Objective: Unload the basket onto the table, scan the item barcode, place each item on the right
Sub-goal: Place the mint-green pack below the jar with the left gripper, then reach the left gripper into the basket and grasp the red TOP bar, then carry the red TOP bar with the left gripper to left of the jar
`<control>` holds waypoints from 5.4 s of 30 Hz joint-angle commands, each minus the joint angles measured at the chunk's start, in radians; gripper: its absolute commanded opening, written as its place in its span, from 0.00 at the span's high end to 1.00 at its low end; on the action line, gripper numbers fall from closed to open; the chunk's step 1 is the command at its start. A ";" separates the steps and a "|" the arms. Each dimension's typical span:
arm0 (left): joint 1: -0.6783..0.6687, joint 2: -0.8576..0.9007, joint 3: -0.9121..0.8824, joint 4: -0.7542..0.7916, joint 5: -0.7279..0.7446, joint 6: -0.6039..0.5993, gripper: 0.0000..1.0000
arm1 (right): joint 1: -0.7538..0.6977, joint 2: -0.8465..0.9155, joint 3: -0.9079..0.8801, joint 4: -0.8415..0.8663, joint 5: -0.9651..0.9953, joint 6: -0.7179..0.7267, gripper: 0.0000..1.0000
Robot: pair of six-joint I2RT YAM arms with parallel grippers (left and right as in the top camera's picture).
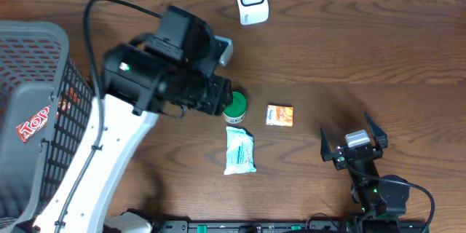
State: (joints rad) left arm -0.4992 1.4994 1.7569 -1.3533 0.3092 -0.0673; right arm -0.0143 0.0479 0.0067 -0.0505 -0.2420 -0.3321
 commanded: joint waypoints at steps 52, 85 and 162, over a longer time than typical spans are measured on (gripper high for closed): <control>1.223 0.468 0.015 0.189 -0.453 -0.986 0.10 | 0.015 -0.002 -0.001 -0.005 0.001 0.014 0.01; 1.223 0.729 -0.038 0.291 -0.457 -1.055 0.71 | 0.015 -0.002 -0.001 -0.005 0.001 0.014 0.01; 0.129 0.305 -0.551 0.578 -0.265 -0.297 0.43 | 0.015 -0.002 -0.001 -0.005 0.001 0.014 0.01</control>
State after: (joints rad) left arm -0.3737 1.8221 1.2015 -0.7776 0.0269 -0.3134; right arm -0.0143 0.0479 0.0067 -0.0505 -0.2420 -0.3321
